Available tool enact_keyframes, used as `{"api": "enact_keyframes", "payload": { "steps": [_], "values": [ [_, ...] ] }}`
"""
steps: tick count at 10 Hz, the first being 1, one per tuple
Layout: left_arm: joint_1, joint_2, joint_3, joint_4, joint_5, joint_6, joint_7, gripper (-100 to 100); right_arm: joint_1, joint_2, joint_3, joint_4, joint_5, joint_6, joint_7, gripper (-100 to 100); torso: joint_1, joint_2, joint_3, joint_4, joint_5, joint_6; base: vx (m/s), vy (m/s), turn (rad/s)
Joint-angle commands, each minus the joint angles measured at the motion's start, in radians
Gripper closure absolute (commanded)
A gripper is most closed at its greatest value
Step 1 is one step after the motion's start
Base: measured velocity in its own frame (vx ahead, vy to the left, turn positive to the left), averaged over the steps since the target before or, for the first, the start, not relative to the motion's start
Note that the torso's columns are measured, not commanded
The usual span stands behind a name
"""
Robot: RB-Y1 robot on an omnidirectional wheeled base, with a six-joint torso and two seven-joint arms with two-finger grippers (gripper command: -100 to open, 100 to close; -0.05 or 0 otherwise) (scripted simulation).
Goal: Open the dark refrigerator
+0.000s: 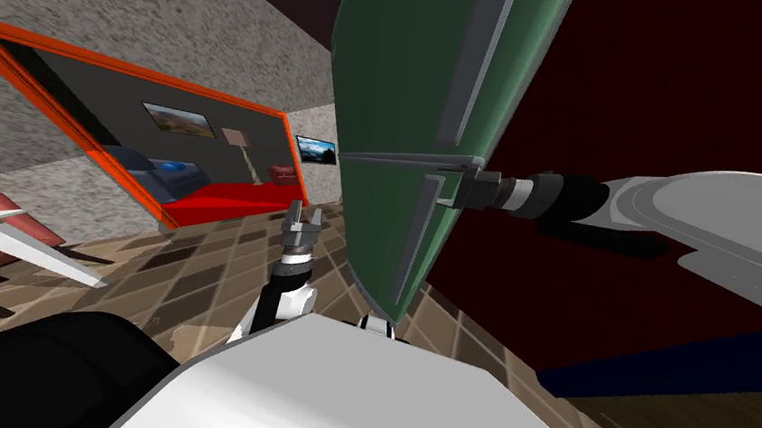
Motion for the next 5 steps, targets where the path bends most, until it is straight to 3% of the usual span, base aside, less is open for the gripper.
{"api": "enact_keyframes", "payload": {
  "steps": [1, 5],
  "values": [
    [0.0, 0.0, 0.0, 0.0, 0.0, 0.0, 0.0, 0, -0.005, -0.011, 0.017, 0.077, 0.02, -0.002, 0.01, -100, 0.0, -0.002, -0.002, 0.0, 0.001, -0.001, -0.131, 0.001, 0.324],
    [0.0, 0.0, 0.0, 0.0, 0.0, 0.0, 0.0, 0, 0.005, -0.029, 0.034, 0.183, 0.049, 0.0, 0.025, -100, 0.004, -0.003, -0.002, -0.001, 0.002, -0.003, -0.13, 0.009, 0.296]
  ]
}}
